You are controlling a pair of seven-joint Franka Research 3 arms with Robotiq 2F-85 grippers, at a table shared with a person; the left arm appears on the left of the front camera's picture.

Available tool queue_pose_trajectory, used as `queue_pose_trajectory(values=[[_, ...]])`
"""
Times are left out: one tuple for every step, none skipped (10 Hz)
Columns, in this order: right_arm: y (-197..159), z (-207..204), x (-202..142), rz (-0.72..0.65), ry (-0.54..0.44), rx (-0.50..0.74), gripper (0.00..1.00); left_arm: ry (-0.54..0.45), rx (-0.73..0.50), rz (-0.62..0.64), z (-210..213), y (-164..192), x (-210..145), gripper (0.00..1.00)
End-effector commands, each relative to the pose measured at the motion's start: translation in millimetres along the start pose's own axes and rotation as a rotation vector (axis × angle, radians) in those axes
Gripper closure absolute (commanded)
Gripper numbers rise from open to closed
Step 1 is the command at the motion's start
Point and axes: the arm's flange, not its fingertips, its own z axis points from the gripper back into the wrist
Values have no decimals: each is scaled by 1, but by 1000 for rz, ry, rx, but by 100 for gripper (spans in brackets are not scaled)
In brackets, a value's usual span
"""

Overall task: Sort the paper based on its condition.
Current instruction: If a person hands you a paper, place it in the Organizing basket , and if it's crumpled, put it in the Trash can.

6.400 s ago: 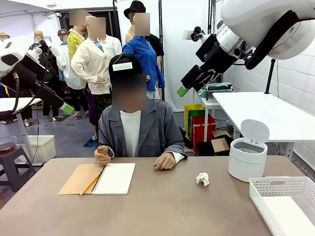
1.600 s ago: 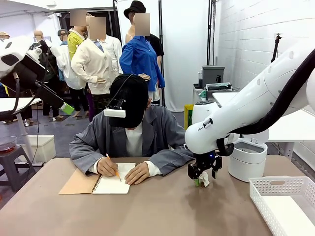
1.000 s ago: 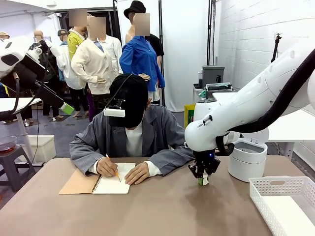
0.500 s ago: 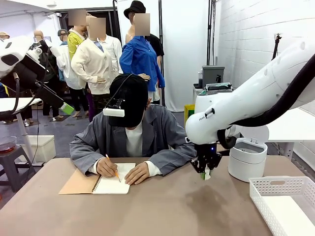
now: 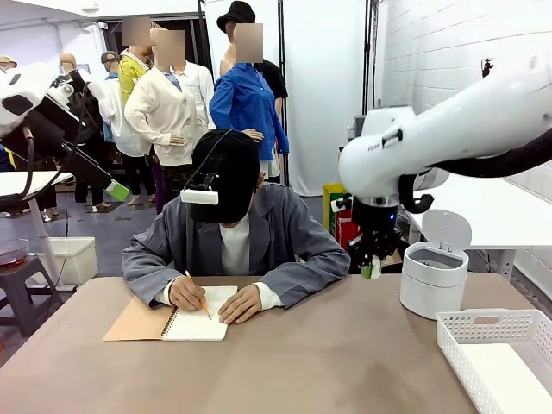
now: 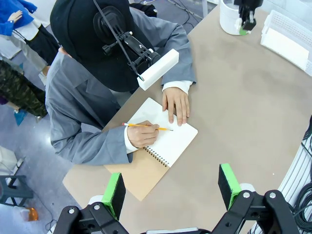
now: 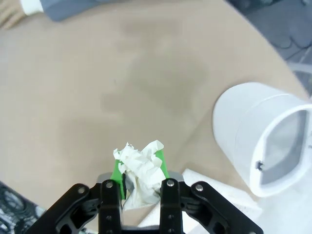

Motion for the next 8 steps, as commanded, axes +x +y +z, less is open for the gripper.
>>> queue_pose_trajectory(values=[[-18, 20, -1, 43, -15, 49, 73, 2, -10, 7, 1, 0, 0, 0], [-26, 36, 0, 59, -39, 67, 73, 2, -10, 7, 1, 0, 0, 0], [-35, 52, 1, 70, -63, 69, 73, 2, -10, 7, 1, 0, 0, 0], [-44, 67, 4, 80, -81, 71, 73, 2, -10, 7, 1, 0, 0, 0], [-50, 80, 6, 81, -95, 68, 73, 2, -10, 7, 1, 0, 0, 0], [-56, 89, 7, 84, -87, 9, 73, 2, -10, 7, 1, 0, 0, 0], [-60, 92, 8, 90, -64, -23, 73, 2, -10, 7, 1, 0, 0, 0], [-64, 93, 8, 74, -58, -70, 73, 2, -10, 7, 1, 0, 0, 0]])
